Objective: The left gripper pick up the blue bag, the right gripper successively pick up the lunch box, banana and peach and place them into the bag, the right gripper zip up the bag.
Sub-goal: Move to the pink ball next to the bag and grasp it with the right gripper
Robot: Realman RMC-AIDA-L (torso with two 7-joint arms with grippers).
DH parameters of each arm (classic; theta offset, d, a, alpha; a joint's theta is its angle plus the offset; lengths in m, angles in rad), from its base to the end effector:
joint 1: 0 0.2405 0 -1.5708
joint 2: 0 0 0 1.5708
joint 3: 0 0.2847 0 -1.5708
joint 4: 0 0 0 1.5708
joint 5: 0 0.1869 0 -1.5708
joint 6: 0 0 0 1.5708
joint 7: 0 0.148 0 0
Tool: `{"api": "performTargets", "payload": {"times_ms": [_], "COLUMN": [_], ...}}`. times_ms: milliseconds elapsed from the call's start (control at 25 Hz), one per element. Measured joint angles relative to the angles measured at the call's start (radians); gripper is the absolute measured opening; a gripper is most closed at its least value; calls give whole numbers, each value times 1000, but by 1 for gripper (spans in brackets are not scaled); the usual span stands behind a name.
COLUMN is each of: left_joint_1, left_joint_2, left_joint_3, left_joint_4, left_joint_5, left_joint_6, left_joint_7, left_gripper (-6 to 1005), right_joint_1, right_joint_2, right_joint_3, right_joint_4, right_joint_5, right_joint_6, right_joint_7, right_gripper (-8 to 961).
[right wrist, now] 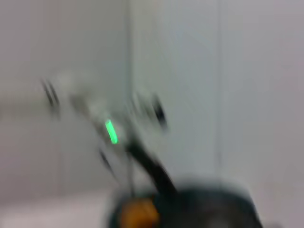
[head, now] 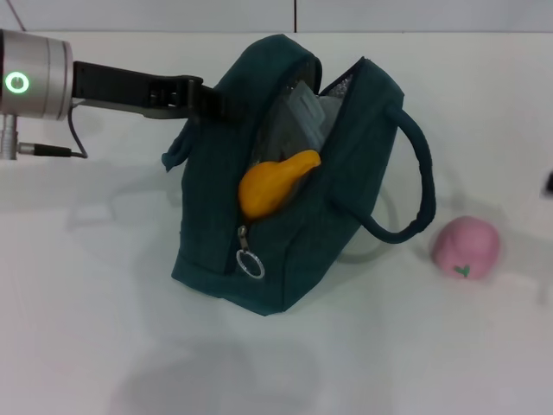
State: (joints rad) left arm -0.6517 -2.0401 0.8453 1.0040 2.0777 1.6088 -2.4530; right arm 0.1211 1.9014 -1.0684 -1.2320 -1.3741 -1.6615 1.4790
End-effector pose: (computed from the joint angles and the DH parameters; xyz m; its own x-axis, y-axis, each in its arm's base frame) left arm -0.2024 0.3700 0.0217 0.4570 0.8162 0.3534 0.8542 -0.5135 0.0814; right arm 0.2552 0.2541 0.0972 0.8111 -0.0130 -0.5848 -0.2381 -0.9205 -0.3097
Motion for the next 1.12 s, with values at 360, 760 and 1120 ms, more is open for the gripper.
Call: {"api": "performTargets", "payload": {"times_ms": [360,760,1120], "left_joint_1": [-6,-16,-16], "left_joint_2": [-7,-9,-8], "left_joint_3": [-2,-2,-2], "left_joint_4": [-1,-1,-1], "left_joint_5": [-2,-3,-4], "left_joint_6": [-5,-7,-7], "left_joint_7": [4,4,5], "left_gripper": [47,47,47], "right_joint_1": [73,224,331], "right_joint_2": [97,105,109], "right_joint_3": [131,107,109], "right_joint_4": [-295,-67,45], "right_joint_5": [-618,-768,-846], "right_joint_6": [20,24,19], "right_joint_7": [381,471,544], "right_gripper": [859,858,857]}}
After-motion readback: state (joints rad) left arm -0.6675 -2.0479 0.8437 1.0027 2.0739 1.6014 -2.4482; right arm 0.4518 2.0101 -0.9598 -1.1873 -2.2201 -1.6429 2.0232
